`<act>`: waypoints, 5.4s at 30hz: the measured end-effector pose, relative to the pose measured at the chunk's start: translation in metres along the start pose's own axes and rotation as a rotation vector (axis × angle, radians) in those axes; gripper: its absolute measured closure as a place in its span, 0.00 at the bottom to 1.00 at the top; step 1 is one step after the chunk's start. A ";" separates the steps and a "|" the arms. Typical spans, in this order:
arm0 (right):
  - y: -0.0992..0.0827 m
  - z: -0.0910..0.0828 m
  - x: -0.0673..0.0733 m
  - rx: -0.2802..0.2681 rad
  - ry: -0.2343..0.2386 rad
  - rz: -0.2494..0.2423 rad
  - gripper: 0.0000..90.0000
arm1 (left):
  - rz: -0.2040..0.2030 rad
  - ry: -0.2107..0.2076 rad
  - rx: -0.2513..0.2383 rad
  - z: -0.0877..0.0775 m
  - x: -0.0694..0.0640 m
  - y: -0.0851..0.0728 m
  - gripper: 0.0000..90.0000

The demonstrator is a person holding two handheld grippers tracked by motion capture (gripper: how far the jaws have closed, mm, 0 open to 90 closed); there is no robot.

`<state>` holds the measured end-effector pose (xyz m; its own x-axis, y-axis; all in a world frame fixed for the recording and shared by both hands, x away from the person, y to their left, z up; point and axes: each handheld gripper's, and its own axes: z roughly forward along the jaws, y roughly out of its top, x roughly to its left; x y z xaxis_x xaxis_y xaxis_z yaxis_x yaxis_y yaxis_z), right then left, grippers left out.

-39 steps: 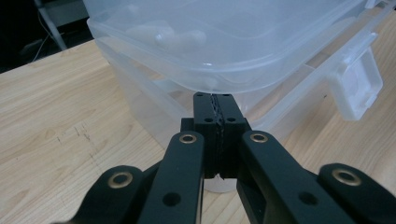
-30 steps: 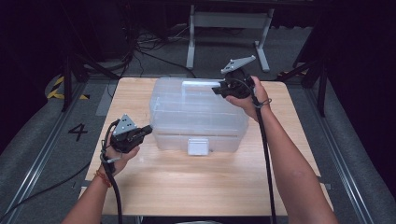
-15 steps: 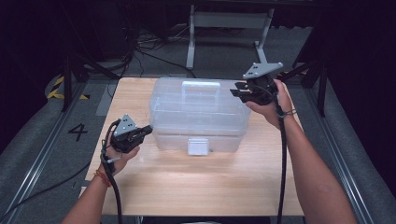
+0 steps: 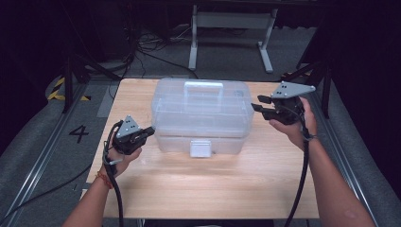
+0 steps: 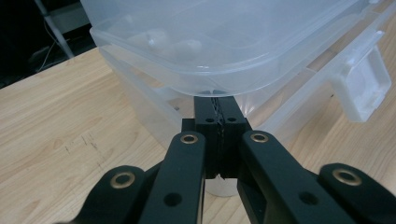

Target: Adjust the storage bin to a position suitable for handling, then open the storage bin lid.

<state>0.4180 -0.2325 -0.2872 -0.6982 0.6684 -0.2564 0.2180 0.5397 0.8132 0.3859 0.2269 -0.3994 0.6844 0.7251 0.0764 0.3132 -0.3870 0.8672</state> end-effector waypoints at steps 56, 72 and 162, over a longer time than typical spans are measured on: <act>-0.064 0.035 0.023 -0.146 -0.086 0.068 0.51 | 0.042 0.024 -0.032 -0.009 0.005 0.036 0.96; -0.051 0.035 0.019 -0.190 -0.117 0.060 0.53 | 0.060 0.024 -0.003 0.000 0.003 0.018 0.92; 0.009 0.067 -0.032 -0.197 -0.270 0.201 0.82 | 0.077 -0.044 0.077 -0.003 0.003 -0.001 0.61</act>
<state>0.4878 -0.2144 -0.3072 -0.4450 0.8755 -0.1886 0.1789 0.2933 0.9391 0.3859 0.2308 -0.3985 0.7364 0.6662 0.1179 0.3069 -0.4843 0.8193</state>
